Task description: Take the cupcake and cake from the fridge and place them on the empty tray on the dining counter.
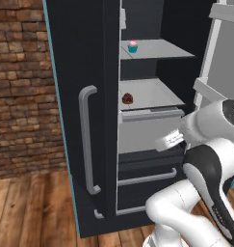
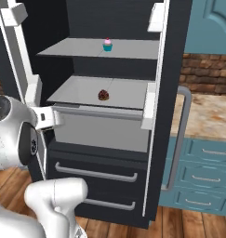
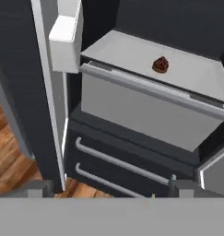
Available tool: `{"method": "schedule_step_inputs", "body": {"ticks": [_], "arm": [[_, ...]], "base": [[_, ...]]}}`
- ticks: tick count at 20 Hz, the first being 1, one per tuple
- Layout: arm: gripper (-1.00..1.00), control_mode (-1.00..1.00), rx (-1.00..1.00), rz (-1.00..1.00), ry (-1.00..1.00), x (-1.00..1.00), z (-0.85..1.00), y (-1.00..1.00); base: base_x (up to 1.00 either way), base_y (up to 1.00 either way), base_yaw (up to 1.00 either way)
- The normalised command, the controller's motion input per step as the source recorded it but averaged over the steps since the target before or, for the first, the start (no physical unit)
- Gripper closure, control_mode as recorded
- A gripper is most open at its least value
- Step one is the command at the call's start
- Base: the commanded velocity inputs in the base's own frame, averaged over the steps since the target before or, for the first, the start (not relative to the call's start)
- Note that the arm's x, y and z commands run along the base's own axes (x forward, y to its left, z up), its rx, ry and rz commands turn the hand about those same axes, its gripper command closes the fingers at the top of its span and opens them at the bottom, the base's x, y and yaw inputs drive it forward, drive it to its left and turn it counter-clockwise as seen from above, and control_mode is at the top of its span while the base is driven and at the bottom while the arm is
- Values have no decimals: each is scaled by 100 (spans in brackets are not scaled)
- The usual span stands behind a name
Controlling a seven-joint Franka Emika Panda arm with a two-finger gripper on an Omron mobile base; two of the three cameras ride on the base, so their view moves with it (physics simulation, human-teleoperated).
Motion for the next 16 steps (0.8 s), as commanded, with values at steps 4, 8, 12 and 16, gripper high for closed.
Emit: {"method": "schedule_step_inputs", "body": {"ticks": [4,8,12,16], "arm": [[-100,-100,0,71,-29,53,-54,-60],[-100,-100,-3,63,-52,37,-46,-9],[-100,-100,-18,31,-65,36,-55,21],[-100,-100,-13,6,-41,48,-30,44]], "base": [[0,0,0],[0,0,0],[0,0,0],[0,0,0]]}}
